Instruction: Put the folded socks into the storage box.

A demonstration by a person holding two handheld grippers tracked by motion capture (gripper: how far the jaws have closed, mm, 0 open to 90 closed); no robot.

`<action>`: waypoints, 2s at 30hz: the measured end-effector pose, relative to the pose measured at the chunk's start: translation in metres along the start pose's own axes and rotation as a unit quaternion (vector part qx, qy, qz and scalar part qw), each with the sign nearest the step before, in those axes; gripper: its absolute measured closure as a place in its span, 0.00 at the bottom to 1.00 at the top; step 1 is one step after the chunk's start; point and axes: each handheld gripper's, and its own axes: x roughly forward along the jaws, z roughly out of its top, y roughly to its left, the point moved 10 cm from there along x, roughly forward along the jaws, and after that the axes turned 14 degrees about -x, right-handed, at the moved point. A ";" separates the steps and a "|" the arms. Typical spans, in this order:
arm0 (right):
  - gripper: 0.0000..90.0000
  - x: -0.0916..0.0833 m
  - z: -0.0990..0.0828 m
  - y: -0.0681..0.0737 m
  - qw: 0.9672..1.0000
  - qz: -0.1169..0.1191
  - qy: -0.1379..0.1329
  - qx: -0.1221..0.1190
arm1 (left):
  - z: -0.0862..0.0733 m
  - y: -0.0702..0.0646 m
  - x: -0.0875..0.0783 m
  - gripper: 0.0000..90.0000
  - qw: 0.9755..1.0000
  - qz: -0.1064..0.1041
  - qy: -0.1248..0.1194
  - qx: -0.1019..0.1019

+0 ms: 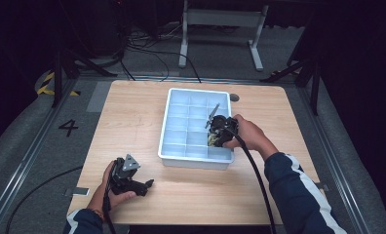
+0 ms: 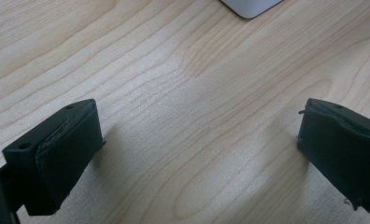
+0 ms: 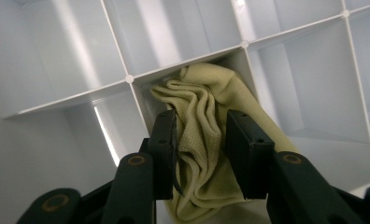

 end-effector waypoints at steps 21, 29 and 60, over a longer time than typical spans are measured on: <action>0.61 -0.028 -0.001 0.002 0.999 -0.030 -0.041 -0.006 | 0.000 -0.001 0.000 0.00 1.000 0.000 0.000 -0.004; 0.62 -0.049 -0.005 0.008 0.997 -0.050 -0.048 -0.014 | 0.000 0.000 0.000 0.00 1.000 0.000 -0.001 -0.003; 0.59 -0.080 -0.039 0.032 0.989 -0.091 -0.118 0.003 | 0.000 0.000 0.000 0.00 1.000 0.001 0.000 0.001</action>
